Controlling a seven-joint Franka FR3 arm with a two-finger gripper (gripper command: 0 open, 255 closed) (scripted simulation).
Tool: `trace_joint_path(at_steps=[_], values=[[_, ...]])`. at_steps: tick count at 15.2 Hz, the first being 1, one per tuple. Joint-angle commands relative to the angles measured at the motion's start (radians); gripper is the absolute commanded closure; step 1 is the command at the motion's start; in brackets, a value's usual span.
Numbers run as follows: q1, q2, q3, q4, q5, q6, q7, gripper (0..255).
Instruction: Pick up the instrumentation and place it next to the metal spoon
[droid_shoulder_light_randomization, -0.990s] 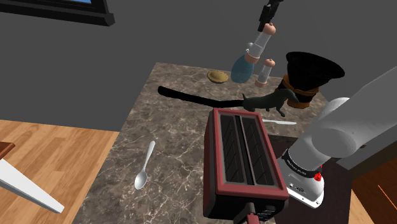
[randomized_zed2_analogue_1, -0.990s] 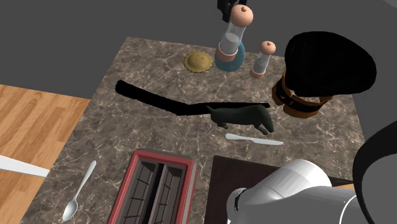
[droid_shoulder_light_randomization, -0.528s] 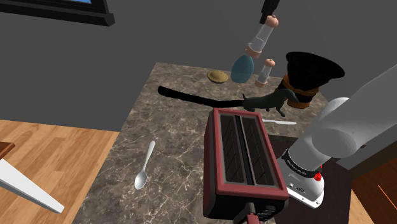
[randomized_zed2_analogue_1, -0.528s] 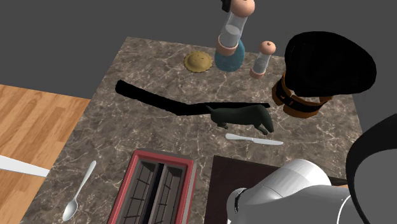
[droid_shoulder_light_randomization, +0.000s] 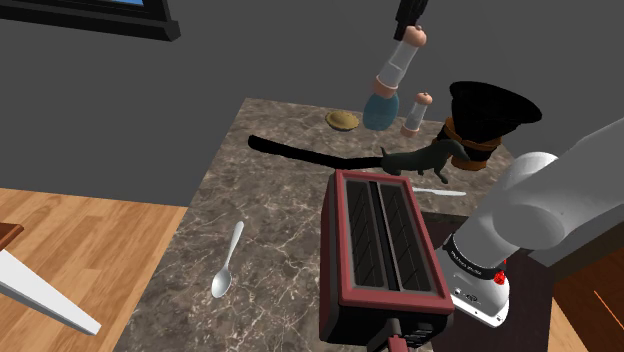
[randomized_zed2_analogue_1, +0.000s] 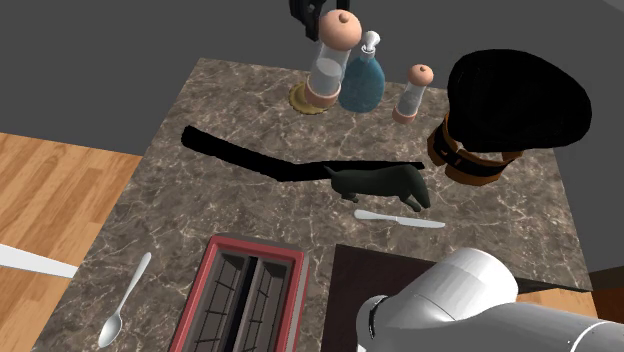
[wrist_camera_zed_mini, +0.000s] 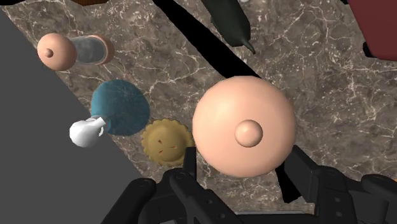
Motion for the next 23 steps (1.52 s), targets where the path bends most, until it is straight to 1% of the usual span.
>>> trace_joint_path(at_steps=[1, 6, 12, 18, 23], values=[[0.013, -0.026, 0.038, -0.034, 0.004, 0.002, 0.054, 255], [0.049, -0.062, 0.132, -0.07, 0.027, -0.01, 0.179, 255], [0.094, -0.069, 0.243, -0.078, 0.065, -0.021, 0.327, 255], [0.14, -0.037, 0.352, -0.046, 0.103, -0.03, 0.474, 255], [0.176, 0.02, 0.441, 0.011, 0.125, -0.037, 0.597, 255]])
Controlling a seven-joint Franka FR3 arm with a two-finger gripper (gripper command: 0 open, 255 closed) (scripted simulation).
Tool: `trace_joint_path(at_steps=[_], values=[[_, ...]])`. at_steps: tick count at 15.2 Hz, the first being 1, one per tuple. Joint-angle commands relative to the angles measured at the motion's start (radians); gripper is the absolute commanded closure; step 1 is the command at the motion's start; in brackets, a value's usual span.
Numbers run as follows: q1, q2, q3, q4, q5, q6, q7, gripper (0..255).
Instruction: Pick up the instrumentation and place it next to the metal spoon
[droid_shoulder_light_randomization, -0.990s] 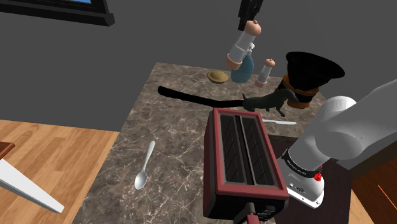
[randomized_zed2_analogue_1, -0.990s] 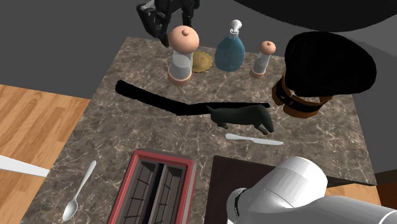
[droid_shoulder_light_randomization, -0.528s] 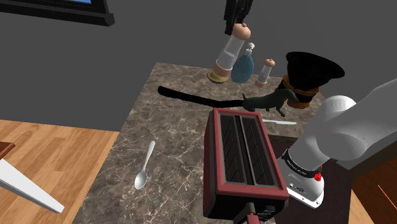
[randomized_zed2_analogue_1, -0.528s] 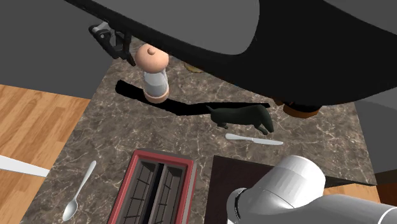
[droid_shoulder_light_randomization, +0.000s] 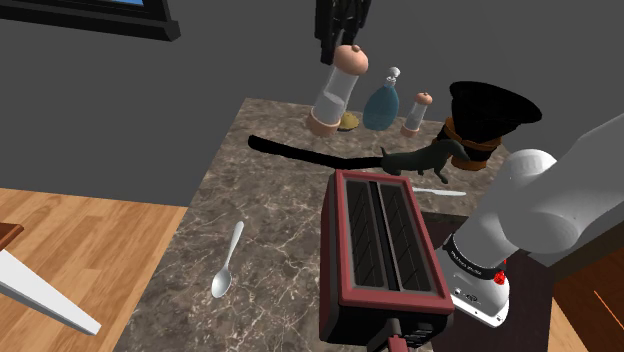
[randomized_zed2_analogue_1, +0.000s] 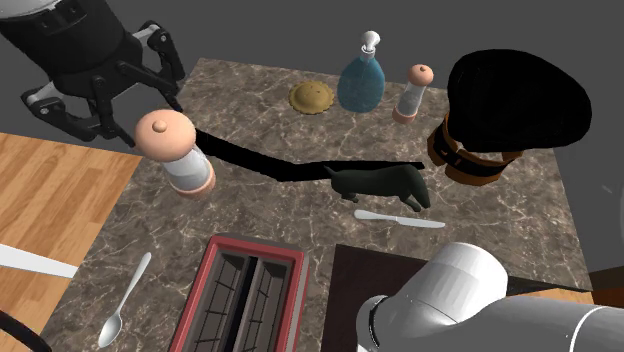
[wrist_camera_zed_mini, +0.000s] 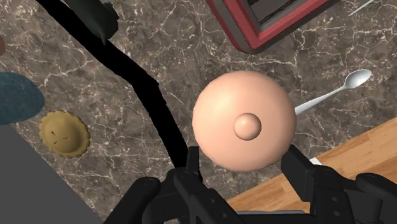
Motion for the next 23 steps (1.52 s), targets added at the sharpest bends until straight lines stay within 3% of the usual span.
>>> trace_joint_path(at_steps=[1, 5, 23], values=[[0.014, 0.021, 0.034, 0.022, 0.007, -0.003, 0.05, 255], [0.044, 0.093, 0.109, 0.098, 0.011, -0.011, 0.155, 255], [0.051, 0.049, 0.111, -0.189, 0.022, 0.232, 0.161, 255]])
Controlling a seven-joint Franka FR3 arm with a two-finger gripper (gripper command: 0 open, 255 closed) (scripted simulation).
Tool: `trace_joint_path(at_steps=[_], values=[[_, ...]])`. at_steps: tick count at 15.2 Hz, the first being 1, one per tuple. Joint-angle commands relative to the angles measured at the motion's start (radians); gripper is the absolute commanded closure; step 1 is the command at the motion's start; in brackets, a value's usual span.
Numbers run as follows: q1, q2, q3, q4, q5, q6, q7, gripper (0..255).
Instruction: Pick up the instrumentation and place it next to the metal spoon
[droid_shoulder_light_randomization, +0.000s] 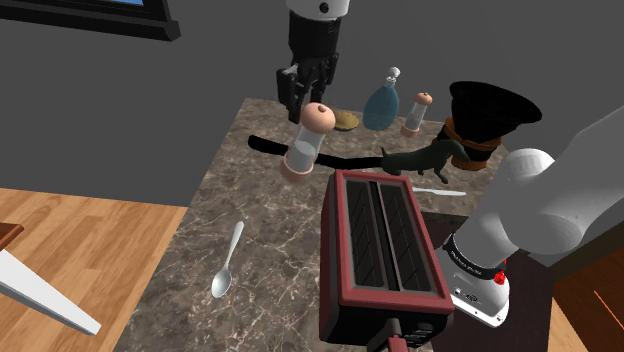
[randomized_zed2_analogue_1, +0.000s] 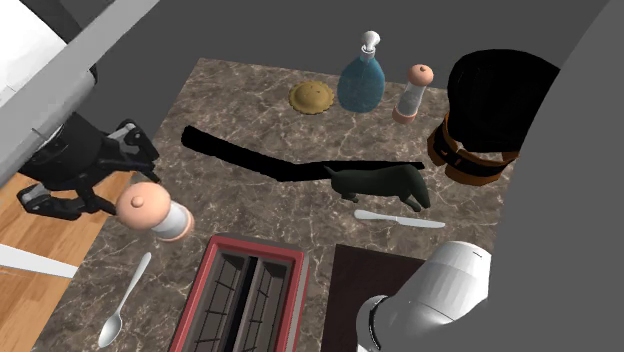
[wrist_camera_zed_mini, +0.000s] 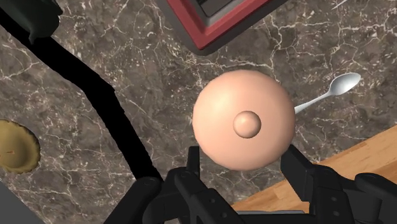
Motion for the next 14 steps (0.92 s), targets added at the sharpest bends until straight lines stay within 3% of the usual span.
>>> trace_joint_path(at_steps=[1, 14], values=[[0.001, -0.001, 0.002, -0.029, 0.001, 0.029, 0.002, 255], [0.004, 0.016, 0.011, -0.189, -0.001, 0.204, 0.016, 255]])
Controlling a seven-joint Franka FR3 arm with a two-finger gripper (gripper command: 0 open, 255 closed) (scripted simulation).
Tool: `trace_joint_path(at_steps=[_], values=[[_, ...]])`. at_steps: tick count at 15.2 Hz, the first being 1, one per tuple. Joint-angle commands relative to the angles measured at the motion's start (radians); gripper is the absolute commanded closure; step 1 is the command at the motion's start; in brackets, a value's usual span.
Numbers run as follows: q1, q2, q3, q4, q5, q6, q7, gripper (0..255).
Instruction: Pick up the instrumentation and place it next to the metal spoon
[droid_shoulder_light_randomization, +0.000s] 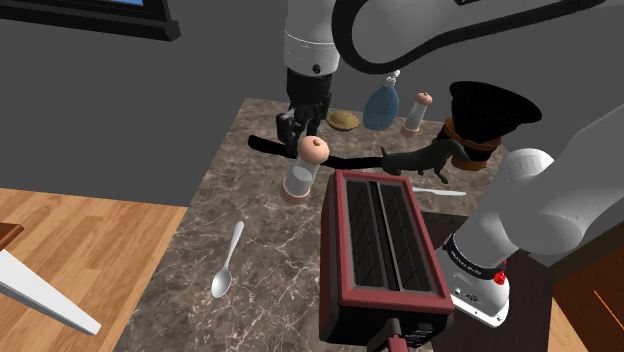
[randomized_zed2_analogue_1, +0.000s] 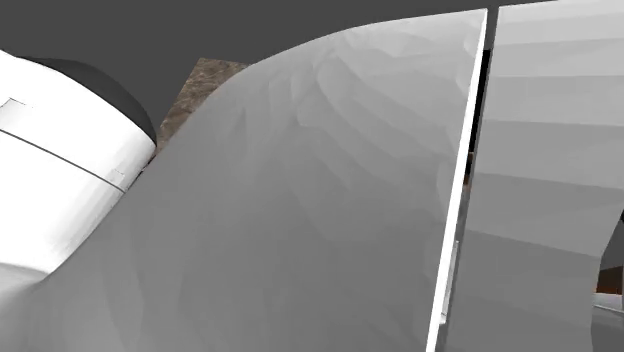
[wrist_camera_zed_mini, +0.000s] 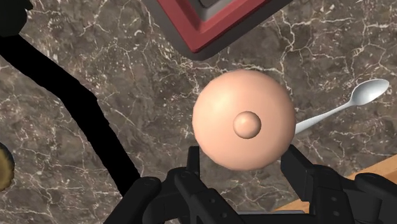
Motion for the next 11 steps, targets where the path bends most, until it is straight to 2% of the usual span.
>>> trace_joint_path(at_steps=[1, 11], values=[[0.0, 0.006, 0.001, -0.019, -0.001, 0.026, 0.002, 255], [-0.001, 0.048, 0.011, -0.117, -0.012, 0.164, 0.019, 255]])
